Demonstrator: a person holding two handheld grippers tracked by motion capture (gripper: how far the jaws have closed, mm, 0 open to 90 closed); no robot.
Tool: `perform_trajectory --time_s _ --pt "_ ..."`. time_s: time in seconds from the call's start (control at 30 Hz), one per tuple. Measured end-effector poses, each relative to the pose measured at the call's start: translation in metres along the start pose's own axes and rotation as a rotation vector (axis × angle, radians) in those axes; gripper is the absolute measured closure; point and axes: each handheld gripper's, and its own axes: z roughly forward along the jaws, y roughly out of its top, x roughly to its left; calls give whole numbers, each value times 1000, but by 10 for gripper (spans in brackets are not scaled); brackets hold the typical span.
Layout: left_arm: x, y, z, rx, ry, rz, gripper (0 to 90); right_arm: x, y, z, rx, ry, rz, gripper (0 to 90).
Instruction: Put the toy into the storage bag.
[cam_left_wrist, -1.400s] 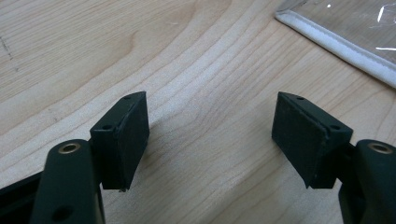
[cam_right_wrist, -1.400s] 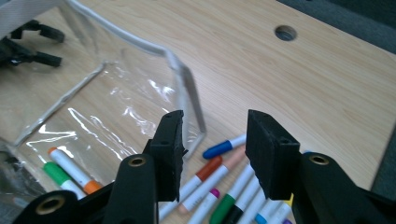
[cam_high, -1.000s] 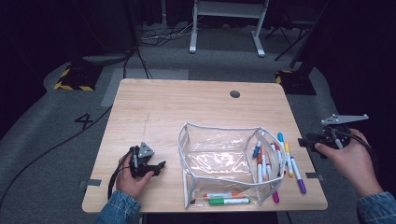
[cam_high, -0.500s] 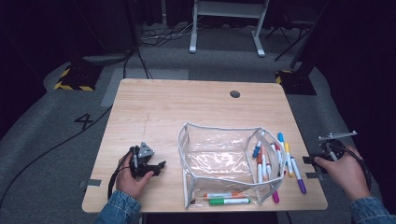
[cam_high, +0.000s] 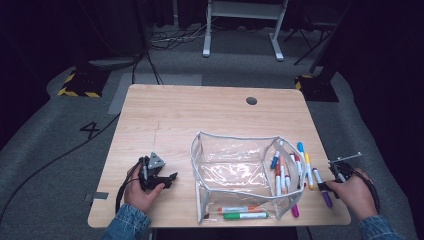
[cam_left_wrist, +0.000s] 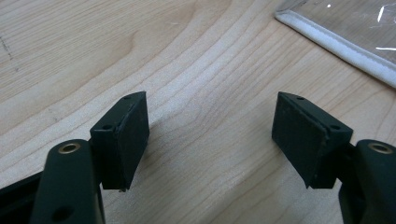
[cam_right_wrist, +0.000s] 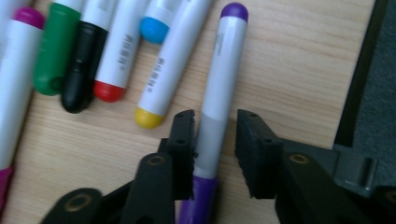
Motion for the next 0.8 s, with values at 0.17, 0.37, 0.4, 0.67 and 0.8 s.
perform_trajectory --time_s 0.17,0.37,0.4,0.67,0.8 --pt "0 0 0 0 0 0 279 -5 -1 0 -13 -12 58 767" --pt "0 0 0 0 0 0 280 -5 5 -21 -60 6 43 767" --pt "0 0 0 0 0 0 279 -5 8 -29 -82 8 34 767" --pt "0 0 0 0 0 0 279 9 24 -79 -207 58 -43 767" --pt "0 0 0 0 0 0 279 19 33 -100 -238 76 -88 767"
